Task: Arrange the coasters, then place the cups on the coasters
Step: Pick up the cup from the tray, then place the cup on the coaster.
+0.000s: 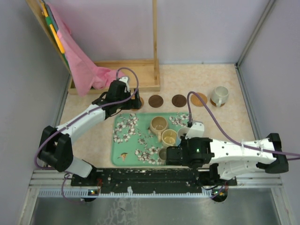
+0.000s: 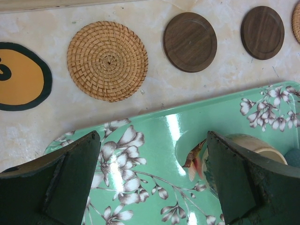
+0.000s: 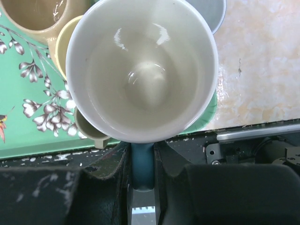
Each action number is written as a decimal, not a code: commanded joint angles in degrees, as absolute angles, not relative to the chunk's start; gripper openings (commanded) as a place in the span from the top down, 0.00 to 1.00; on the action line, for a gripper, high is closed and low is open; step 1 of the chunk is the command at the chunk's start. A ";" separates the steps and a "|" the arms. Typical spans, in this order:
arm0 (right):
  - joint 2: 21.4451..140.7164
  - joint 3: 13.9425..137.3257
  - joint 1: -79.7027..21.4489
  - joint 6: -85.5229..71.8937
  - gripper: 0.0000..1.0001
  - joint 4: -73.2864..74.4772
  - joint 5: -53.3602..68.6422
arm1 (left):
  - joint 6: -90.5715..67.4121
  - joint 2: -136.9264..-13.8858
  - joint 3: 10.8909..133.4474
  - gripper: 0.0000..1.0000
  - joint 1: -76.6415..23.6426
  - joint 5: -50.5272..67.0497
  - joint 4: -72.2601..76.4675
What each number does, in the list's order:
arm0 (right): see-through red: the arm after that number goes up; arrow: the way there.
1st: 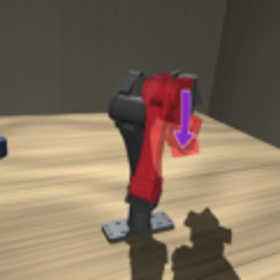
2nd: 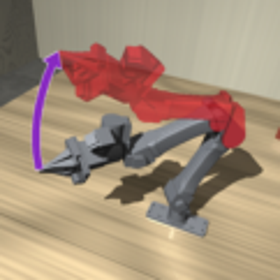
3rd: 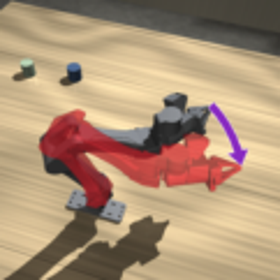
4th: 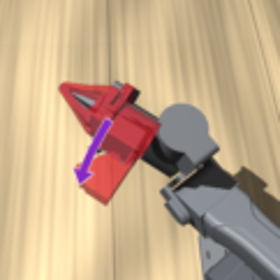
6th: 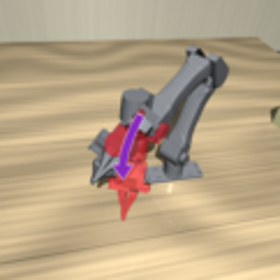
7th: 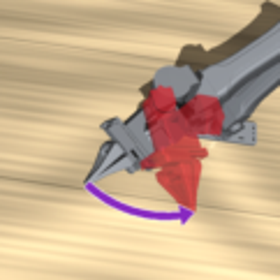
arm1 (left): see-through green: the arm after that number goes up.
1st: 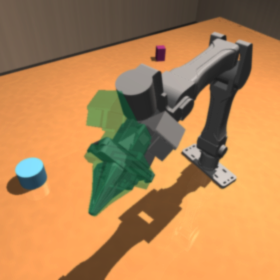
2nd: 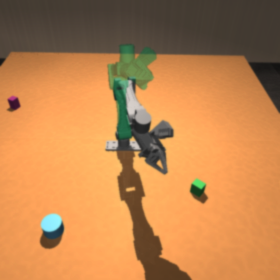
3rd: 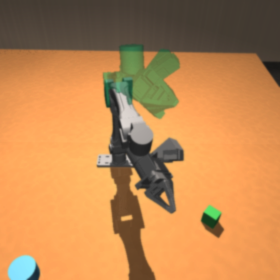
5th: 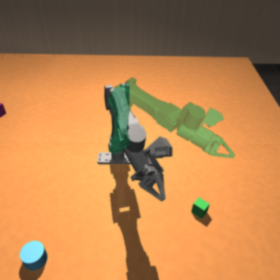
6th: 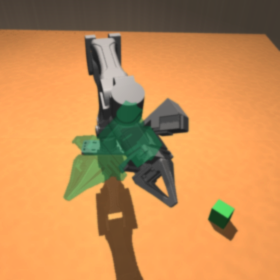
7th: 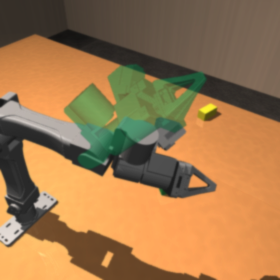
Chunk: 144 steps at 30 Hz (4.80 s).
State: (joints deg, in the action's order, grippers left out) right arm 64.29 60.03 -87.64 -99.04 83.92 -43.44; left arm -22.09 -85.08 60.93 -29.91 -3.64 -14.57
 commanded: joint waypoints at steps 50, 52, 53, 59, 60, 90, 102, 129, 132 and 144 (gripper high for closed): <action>54.84 54.86 -41.34 -32.99 1.00 30.49 -38.88 | -22.46 -86.39 63.96 0.00 -30.32 -2.55 -15.63; 55.43 53.26 -36.63 -30.78 1.00 26.74 -35.21 | -22.29 -86.55 64.07 0.00 -30.32 -2.68 -15.72; 56.03 52.66 -34.51 -29.81 1.00 25.13 -33.59 | -22.06 -86.64 64.14 0.00 -30.39 -2.85 -15.73; 59.95 49.41 -24.87 -24.11 1.00 14.90 -26.67 | -21.42 -87.32 65.19 0.00 -30.40 -3.52 -16.70; 60.66 49.09 -23.51 -23.49 1.00 13.41 -25.55 | -21.39 -87.40 65.29 0.00 -30.32 -3.52 -16.76; 78.19 46.78 -10.33 -13.12 1.00 -10.49 -14.63 | -21.07 -89.47 66.45 0.00 -30.26 -2.64 -17.23; 81.86 48.34 -9.17 -13.23 1.00 -12.25 -14.02 | -21.06 -90.04 66.61 0.00 -30.28 -2.82 -17.31; 86.95 51.12 -8.05 -12.64 1.00 -14.13 -13.60 | -20.94 -90.97 66.66 0.00 -30.28 -3.09 -17.45; 87.06 51.10 -8.04 -12.74 1.00 -14.22 -13.50 | -20.92 -91.04 66.63 0.00 -30.28 -3.06 -17.49; 88.06 50.78 -8.06 -12.48 1.00 -12.92 -13.19 | -21.03 -91.16 66.67 0.00 -30.28 -2.81 -17.30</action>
